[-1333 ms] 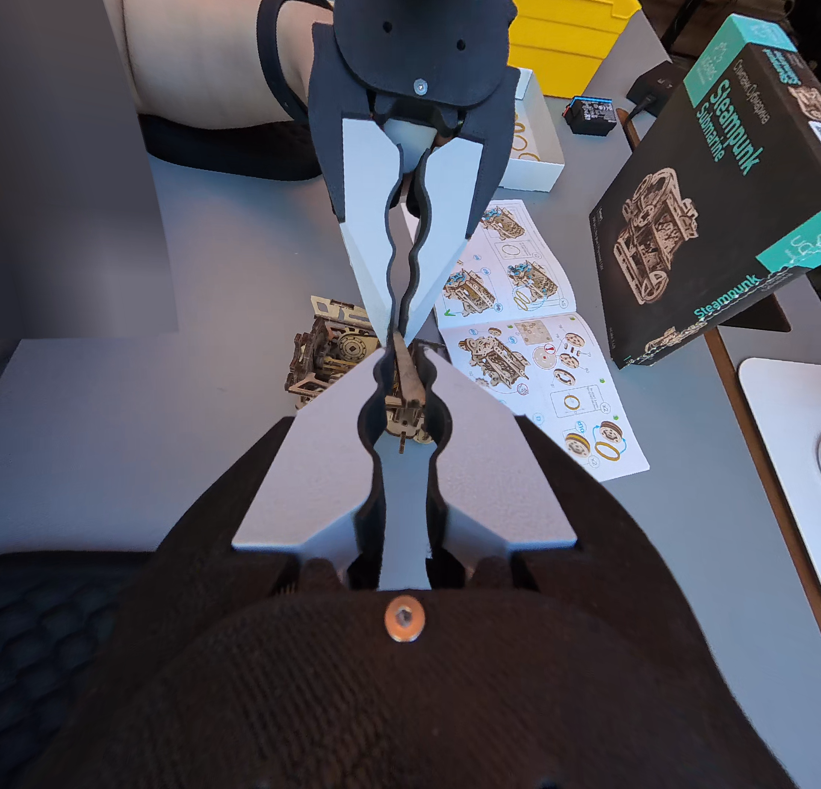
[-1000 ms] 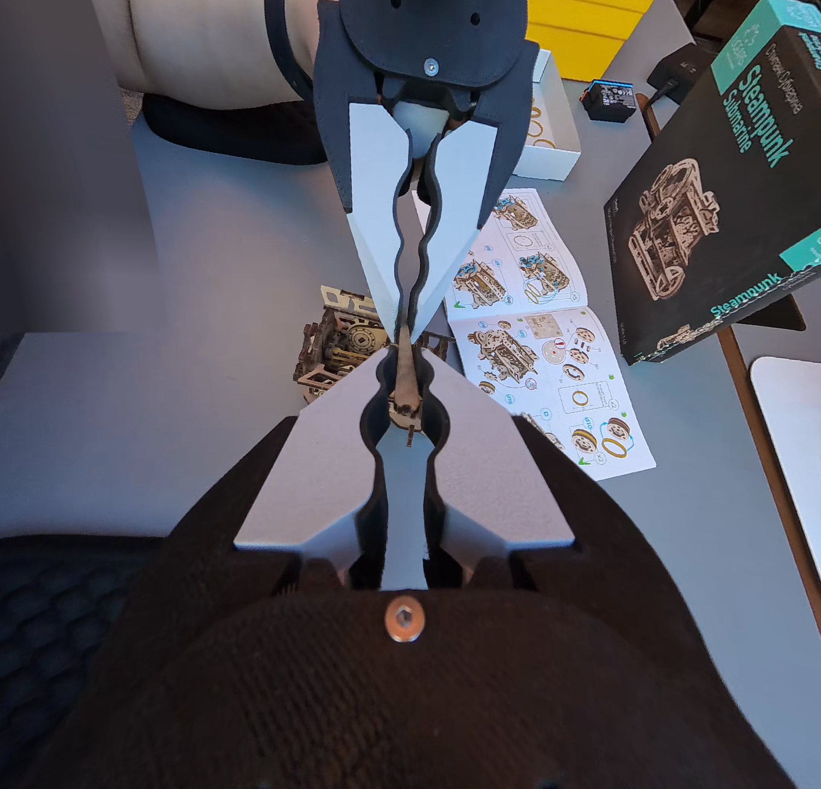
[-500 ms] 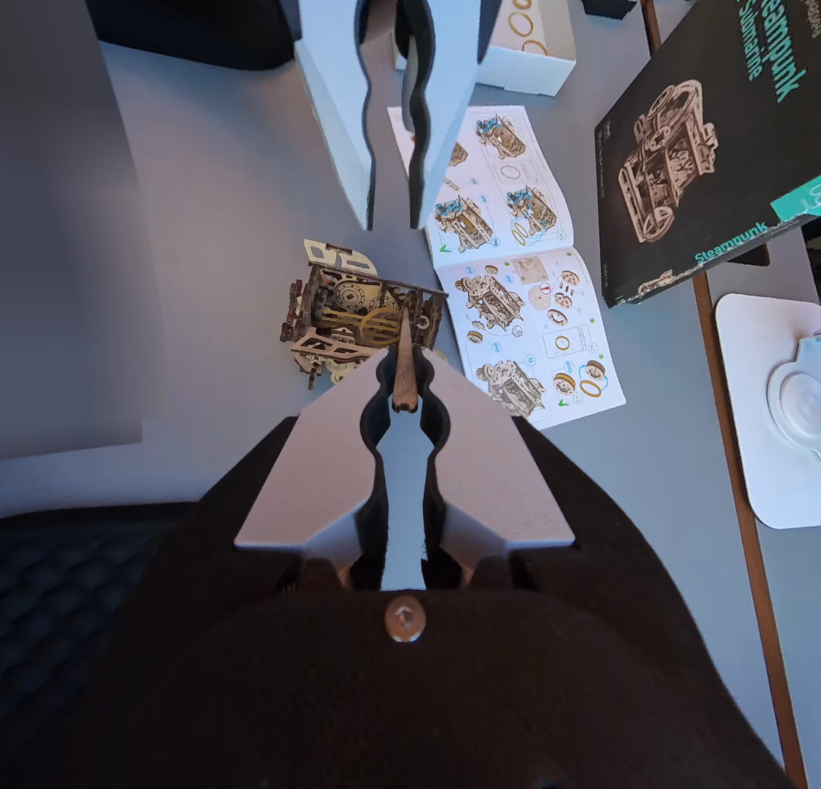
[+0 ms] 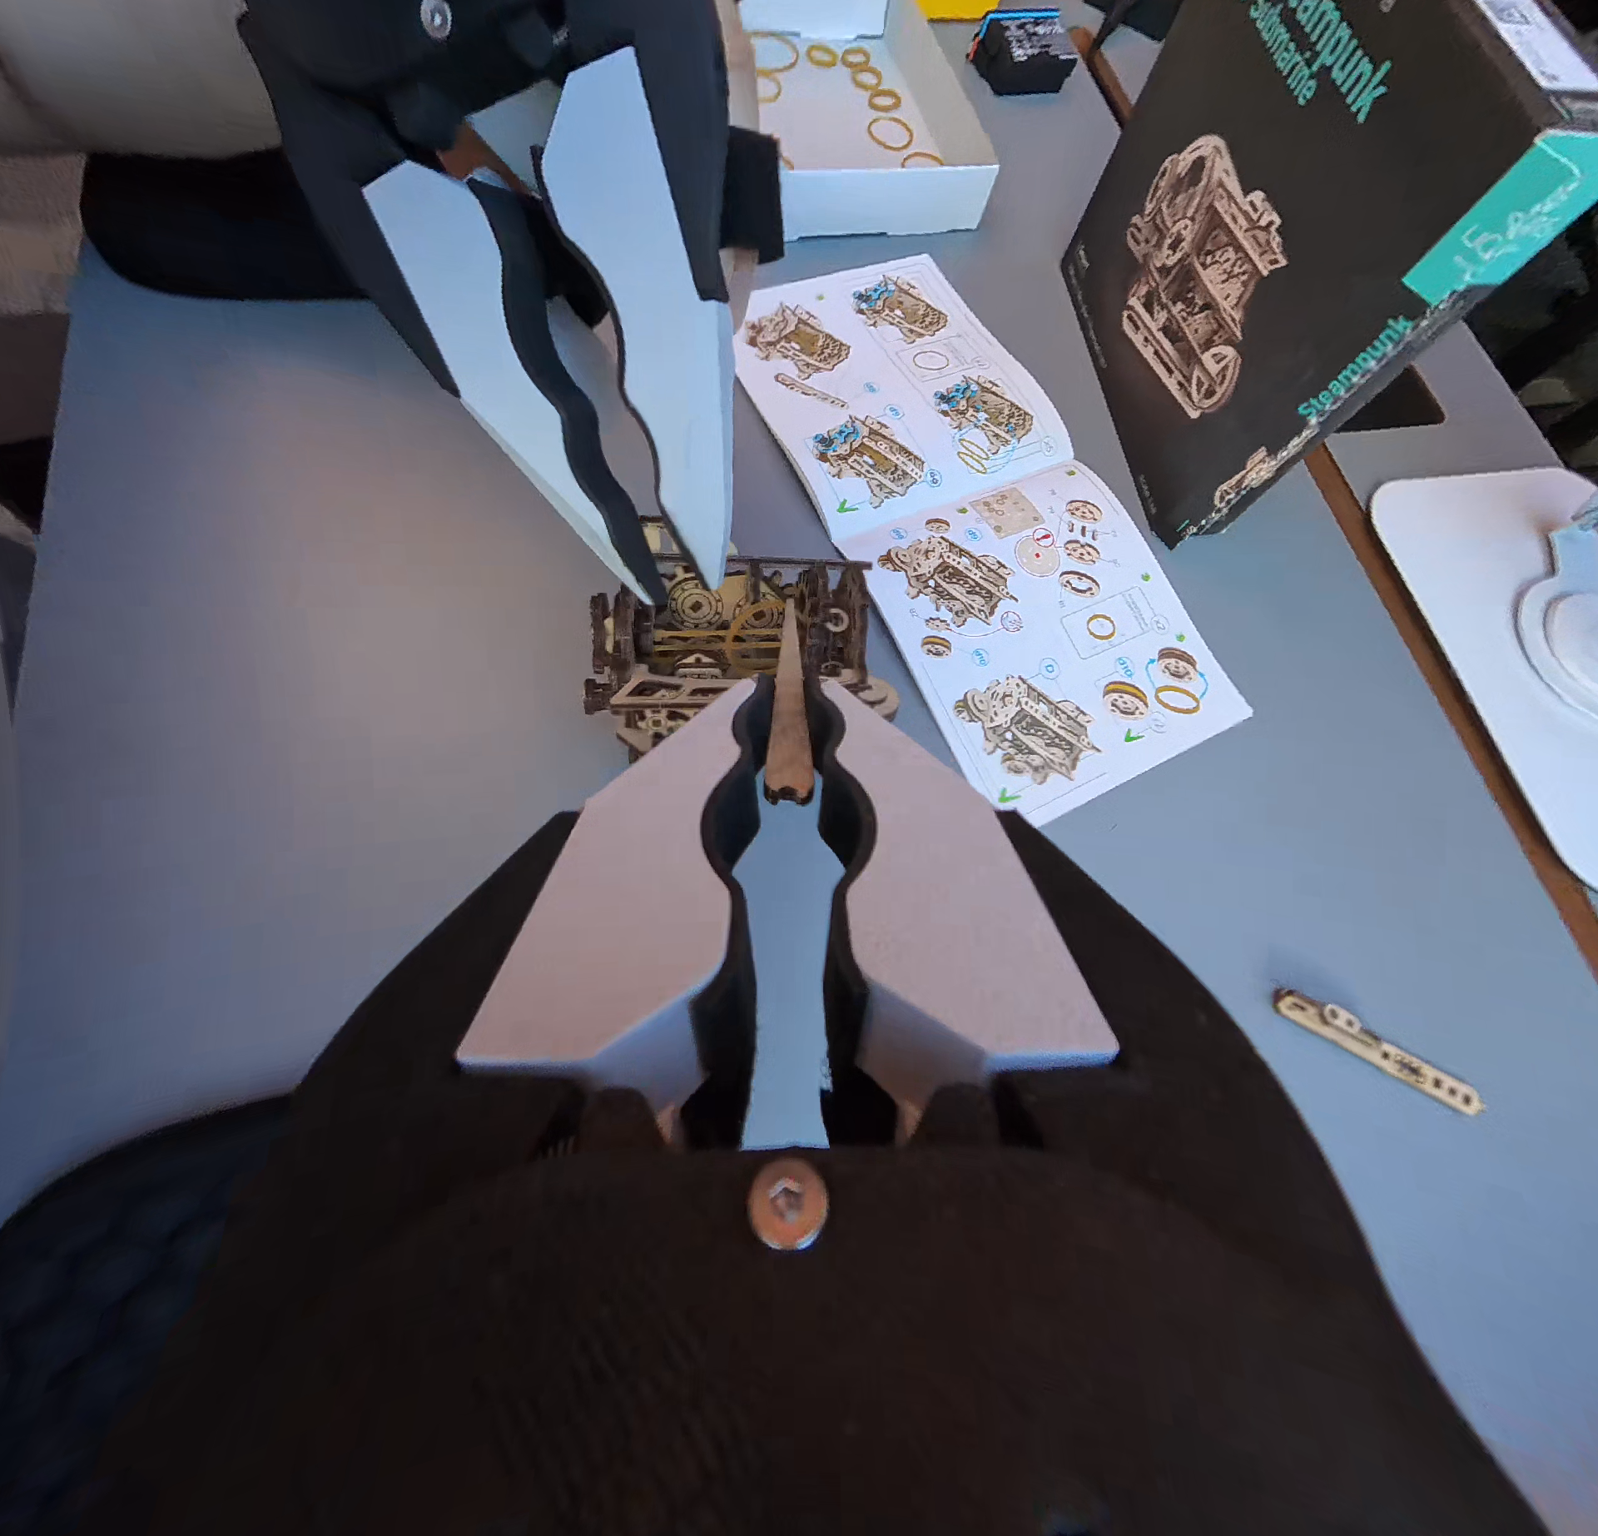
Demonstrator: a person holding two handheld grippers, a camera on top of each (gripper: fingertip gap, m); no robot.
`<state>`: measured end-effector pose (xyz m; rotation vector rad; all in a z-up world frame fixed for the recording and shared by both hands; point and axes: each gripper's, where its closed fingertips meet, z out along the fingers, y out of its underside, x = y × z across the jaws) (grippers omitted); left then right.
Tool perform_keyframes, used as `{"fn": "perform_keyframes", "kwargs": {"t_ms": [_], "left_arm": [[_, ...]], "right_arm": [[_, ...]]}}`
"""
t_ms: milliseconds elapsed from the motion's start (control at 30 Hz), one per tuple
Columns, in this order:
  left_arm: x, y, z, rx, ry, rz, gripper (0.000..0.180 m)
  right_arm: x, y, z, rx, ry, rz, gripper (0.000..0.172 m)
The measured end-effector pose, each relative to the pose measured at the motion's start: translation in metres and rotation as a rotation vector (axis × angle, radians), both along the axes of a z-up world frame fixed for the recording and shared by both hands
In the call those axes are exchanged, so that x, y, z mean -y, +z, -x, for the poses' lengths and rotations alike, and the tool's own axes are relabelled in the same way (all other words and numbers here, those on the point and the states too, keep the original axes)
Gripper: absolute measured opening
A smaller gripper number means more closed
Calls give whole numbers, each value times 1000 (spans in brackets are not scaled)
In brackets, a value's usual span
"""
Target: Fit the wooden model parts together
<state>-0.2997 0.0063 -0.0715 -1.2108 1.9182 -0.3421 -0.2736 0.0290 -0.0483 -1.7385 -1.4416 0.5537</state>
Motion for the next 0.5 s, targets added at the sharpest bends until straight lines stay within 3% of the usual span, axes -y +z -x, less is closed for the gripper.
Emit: {"fn": "perform_keyframes", "kwargs": {"t_ms": [167, 500], "left_arm": [[-5, -6, 3, -149, -52, -104, 4], [-9, -18, 0, -309, -117, -191, 3]], "right_arm": [[4, -3, -8, -118, -74, -9, 4], [4, -13, -8, -98, -77, 23, 5]]}}
